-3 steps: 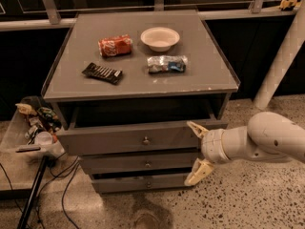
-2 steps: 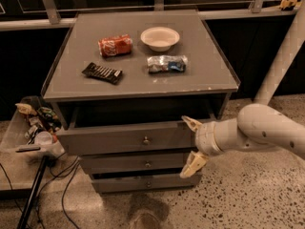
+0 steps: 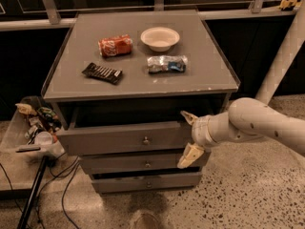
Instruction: Open top drawer
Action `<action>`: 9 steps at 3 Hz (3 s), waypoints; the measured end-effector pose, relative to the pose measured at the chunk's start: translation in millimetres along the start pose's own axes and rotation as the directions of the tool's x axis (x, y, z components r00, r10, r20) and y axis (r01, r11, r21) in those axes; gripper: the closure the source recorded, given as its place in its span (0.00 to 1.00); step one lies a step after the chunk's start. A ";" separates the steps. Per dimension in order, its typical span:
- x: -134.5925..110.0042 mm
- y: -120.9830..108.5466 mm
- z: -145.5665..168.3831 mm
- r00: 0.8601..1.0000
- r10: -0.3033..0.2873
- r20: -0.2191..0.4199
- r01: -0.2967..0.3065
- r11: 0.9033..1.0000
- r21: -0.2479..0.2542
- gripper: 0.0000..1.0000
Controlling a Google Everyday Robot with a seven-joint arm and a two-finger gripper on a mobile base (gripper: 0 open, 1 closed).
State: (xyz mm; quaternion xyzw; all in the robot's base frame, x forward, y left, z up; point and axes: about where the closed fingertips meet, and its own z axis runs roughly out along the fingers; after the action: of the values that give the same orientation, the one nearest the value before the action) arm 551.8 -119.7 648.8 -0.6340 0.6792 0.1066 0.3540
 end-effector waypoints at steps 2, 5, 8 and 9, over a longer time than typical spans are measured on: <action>0.0 0.0 0.0 1.000 0.000 0.000 0.000 1.000 0.000 0.42; -3.9 0.5 -3.8 1.000 -0.004 0.002 0.004 1.000 -0.006 1.00; -12.9 -3.1 -12.4 1.000 -0.011 0.010 0.011 1.000 0.006 1.00; -13.2 -2.9 -13.8 1.000 -0.010 0.010 0.010 1.000 0.006 1.00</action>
Offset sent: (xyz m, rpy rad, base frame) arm 0.0000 0.0000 0.0000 0.0000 0.0000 0.0000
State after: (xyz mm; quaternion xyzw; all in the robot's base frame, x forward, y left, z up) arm 549.0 -118.0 667.8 -0.6359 0.6746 0.1061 0.3596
